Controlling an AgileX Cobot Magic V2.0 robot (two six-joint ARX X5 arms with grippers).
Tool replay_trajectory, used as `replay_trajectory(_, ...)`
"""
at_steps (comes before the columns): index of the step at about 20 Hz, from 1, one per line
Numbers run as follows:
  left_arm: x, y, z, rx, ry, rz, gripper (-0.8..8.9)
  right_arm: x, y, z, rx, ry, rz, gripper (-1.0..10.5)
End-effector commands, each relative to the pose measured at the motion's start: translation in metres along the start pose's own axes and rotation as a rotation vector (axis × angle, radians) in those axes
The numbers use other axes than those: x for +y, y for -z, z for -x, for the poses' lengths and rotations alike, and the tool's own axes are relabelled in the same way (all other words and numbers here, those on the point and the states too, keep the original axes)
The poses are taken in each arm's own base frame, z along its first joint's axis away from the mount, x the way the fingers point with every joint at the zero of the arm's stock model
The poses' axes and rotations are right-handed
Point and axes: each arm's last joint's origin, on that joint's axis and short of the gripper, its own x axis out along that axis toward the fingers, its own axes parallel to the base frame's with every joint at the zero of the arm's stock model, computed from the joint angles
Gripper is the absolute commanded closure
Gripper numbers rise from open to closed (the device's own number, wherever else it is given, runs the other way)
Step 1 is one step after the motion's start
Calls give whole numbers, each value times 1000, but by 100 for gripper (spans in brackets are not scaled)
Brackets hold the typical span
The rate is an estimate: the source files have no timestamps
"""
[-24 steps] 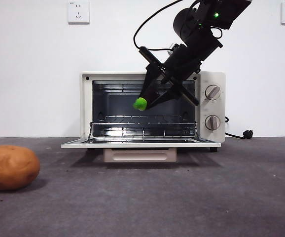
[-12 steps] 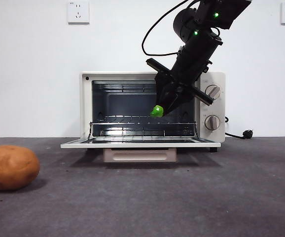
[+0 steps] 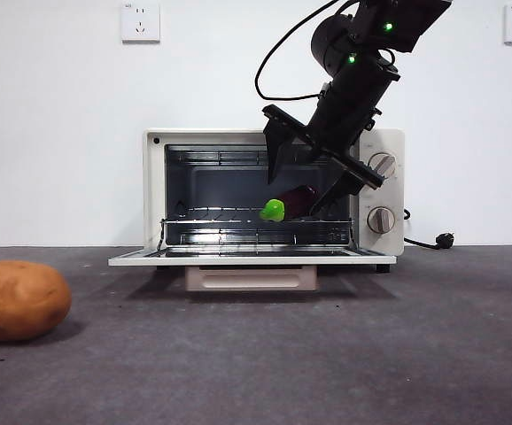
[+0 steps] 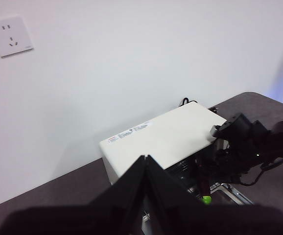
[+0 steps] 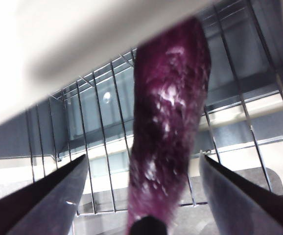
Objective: Take the eggplant from the table,put the eggplant in the oven
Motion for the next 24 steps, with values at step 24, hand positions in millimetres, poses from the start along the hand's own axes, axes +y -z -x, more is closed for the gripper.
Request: replay_trajectory(24, -4, 0, -9, 9, 38, -35, 819, 30, 0, 146, -35, 20, 342, 562)
